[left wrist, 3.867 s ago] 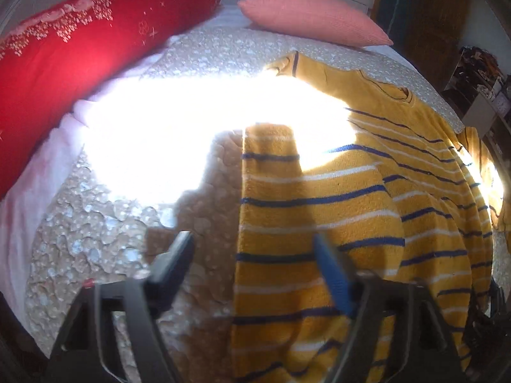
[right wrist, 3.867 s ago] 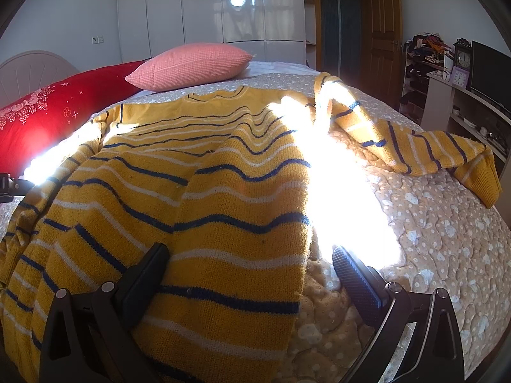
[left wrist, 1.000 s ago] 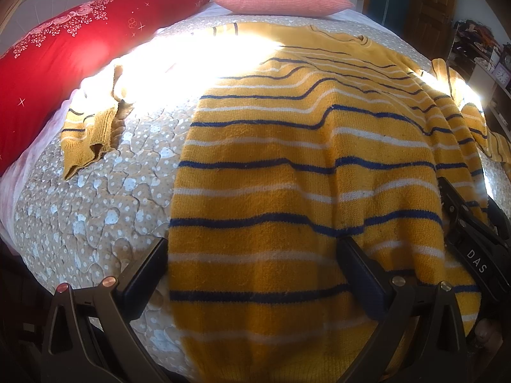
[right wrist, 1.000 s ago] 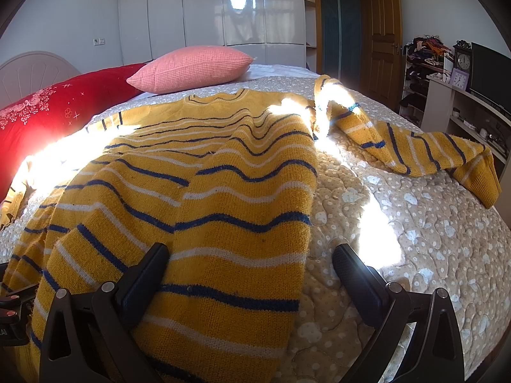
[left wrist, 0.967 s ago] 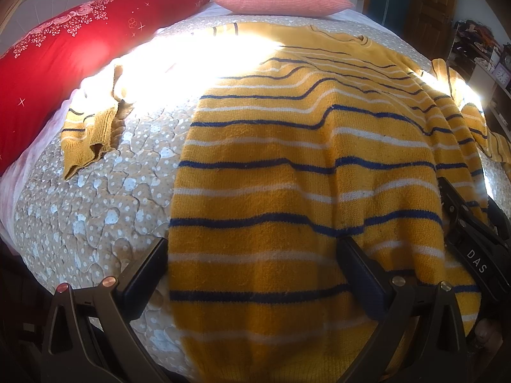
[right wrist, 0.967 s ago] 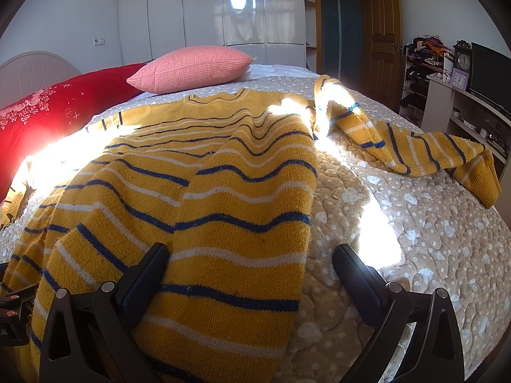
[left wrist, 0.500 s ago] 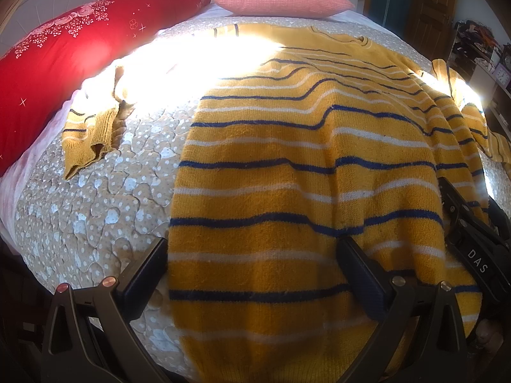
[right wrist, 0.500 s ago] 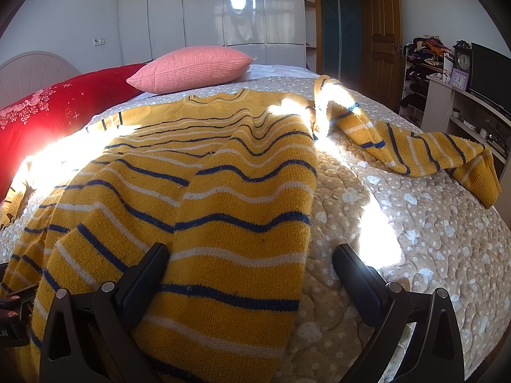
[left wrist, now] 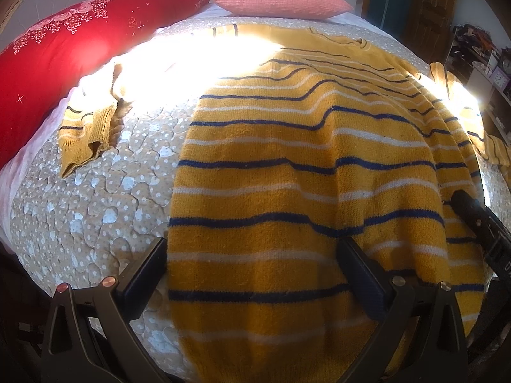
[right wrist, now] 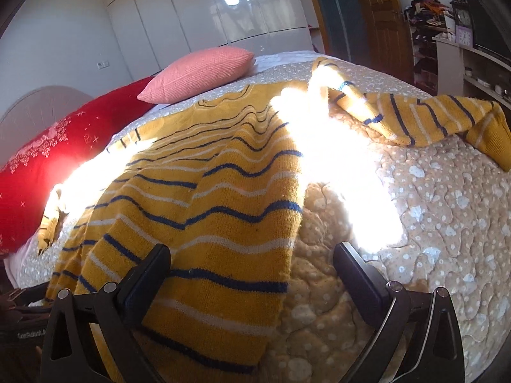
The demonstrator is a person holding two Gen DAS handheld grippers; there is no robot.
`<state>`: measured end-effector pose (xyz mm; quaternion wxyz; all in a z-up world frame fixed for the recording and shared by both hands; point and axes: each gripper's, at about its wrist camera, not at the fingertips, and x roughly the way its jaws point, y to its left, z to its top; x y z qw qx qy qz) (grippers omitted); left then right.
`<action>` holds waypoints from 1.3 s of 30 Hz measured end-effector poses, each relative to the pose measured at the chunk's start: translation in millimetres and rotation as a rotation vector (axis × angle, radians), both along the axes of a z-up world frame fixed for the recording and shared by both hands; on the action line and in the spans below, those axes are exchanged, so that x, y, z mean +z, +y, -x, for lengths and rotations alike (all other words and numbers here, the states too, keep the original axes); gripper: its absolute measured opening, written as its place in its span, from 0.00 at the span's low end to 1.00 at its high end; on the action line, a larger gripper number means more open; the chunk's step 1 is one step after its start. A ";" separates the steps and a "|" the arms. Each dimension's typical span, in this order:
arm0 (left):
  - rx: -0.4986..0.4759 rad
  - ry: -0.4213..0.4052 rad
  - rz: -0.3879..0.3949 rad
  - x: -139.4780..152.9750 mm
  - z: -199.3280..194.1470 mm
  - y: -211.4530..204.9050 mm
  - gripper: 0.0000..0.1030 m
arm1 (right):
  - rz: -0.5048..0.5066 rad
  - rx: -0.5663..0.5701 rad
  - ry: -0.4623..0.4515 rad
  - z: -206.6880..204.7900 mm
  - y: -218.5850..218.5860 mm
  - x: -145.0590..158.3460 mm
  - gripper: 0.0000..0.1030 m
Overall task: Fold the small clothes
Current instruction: 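Grasp the other sleeve cuff with the right tool and lift it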
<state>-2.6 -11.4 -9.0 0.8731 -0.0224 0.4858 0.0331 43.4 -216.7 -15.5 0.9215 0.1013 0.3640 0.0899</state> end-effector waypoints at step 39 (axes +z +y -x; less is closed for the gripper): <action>-0.056 -0.093 0.153 34.0 9.4 22.3 1.00 | 0.144 -0.699 -0.062 -70.7 -321.7 168.6 0.05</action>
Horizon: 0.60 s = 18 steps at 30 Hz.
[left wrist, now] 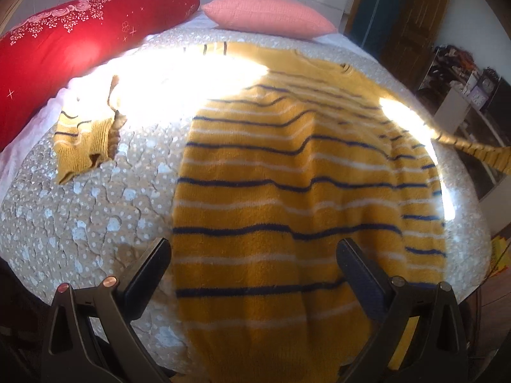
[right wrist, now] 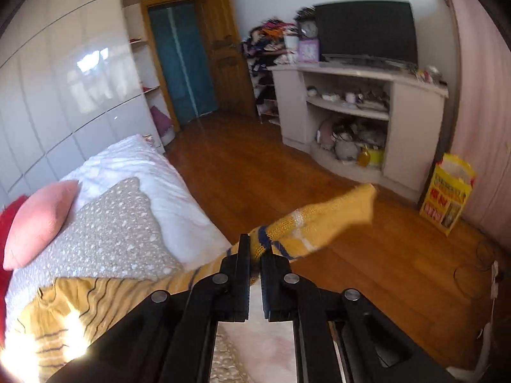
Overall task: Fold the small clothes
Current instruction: 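Grasp the other sleeve cuff with the right tool and lift it, then lay the held sleeve across the sweater body and open the right tool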
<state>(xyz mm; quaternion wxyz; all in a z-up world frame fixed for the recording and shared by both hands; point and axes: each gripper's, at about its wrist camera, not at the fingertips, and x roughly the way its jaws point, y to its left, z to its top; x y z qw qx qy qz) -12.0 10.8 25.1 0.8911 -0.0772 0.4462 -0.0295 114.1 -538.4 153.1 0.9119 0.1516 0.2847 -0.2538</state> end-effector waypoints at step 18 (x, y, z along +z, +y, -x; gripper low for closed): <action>0.389 -0.262 0.132 20.7 -80.6 181.9 1.00 | 0.083 0.875 0.176 -126.9 470.0 -51.8 0.05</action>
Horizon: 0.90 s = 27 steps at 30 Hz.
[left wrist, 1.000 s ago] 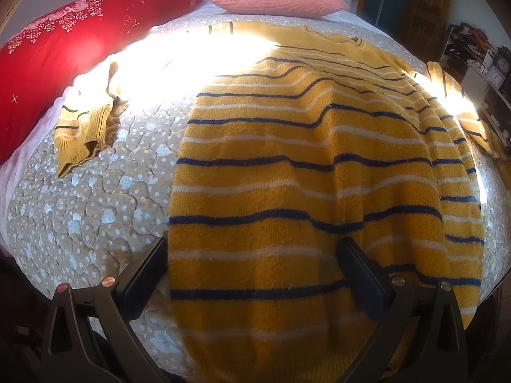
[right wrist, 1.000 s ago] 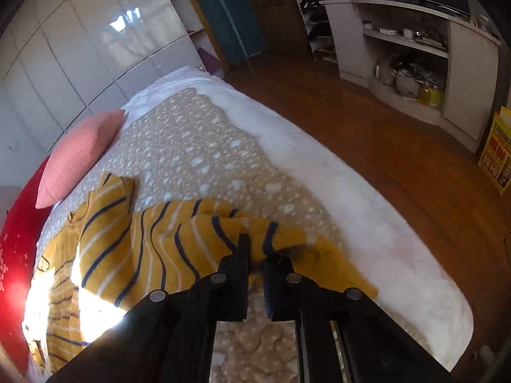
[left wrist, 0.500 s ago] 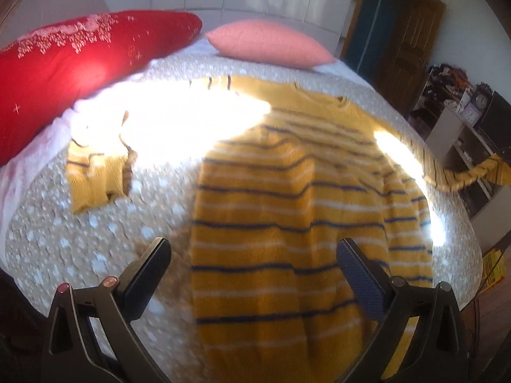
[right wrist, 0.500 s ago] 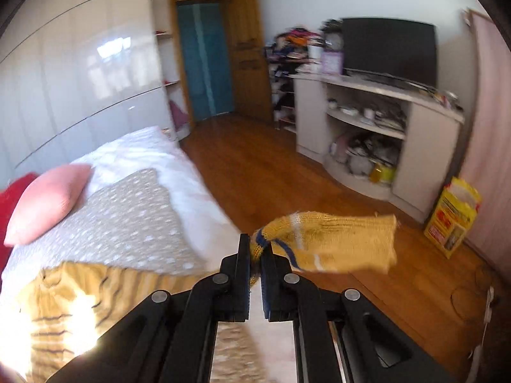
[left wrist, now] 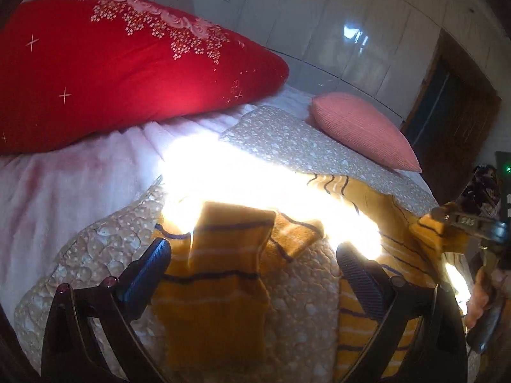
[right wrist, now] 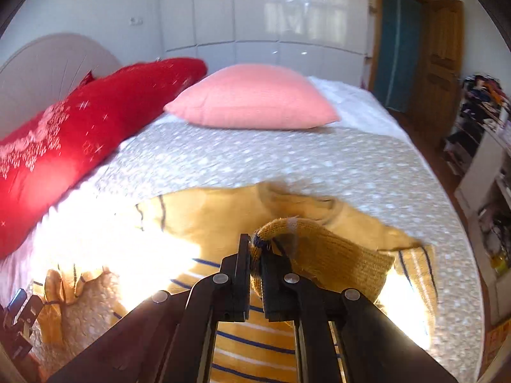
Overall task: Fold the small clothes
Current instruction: 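Lay the held sleeve across the sweater body and open the right tool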
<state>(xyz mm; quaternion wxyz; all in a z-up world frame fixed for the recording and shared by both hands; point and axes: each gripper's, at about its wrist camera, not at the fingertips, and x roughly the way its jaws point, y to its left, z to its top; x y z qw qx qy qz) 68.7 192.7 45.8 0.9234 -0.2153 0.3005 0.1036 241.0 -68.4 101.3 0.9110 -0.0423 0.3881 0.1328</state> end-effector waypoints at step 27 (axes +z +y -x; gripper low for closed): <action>0.036 0.015 0.120 -6.4 -2.8 33.8 1.00 | 0.402 -0.357 -0.047 36.5 -187.0 -37.4 0.81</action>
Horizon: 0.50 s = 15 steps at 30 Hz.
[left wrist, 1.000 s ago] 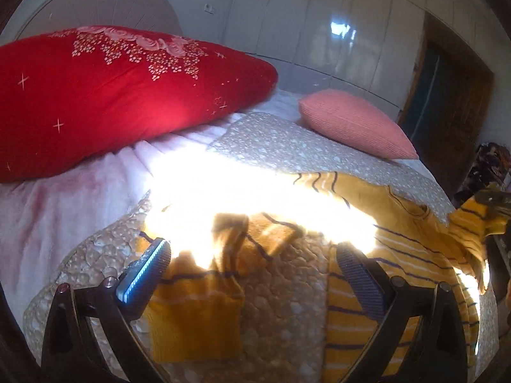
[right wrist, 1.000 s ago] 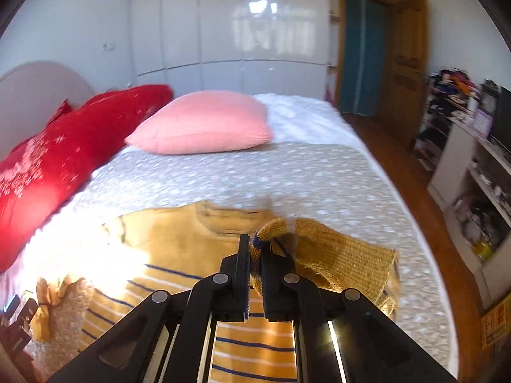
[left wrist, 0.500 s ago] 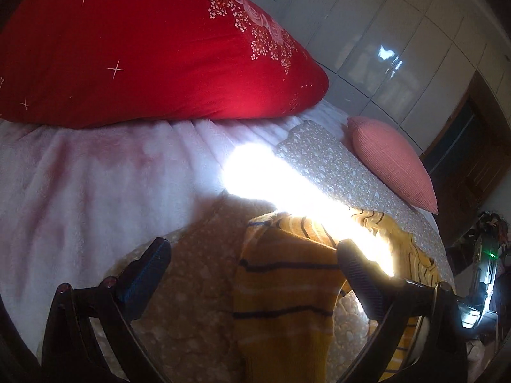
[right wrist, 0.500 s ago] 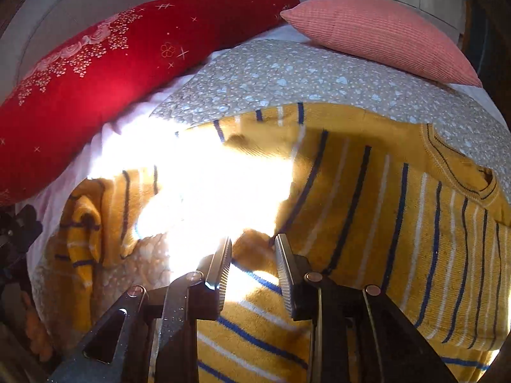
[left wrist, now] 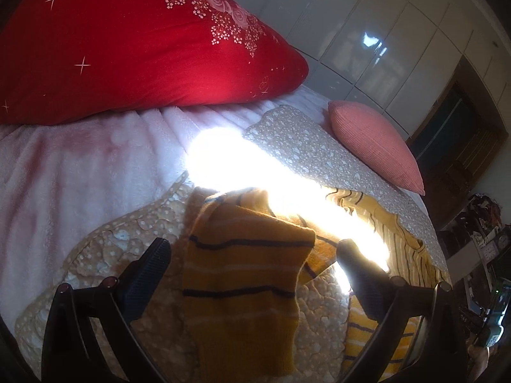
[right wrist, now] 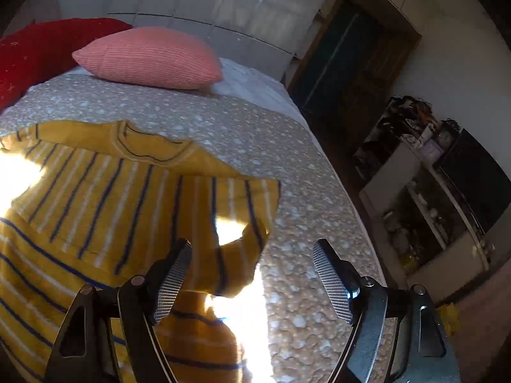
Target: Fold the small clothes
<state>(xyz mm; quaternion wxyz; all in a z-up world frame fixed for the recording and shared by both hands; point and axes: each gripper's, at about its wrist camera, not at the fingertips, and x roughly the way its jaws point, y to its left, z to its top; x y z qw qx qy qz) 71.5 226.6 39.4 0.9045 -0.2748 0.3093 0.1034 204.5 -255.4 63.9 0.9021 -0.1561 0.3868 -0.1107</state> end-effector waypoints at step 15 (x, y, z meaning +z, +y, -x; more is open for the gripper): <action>-0.030 -0.004 -0.090 5.0 5.3 -34.0 1.00 | -0.331 -0.262 0.172 -19.7 -81.0 -45.1 0.11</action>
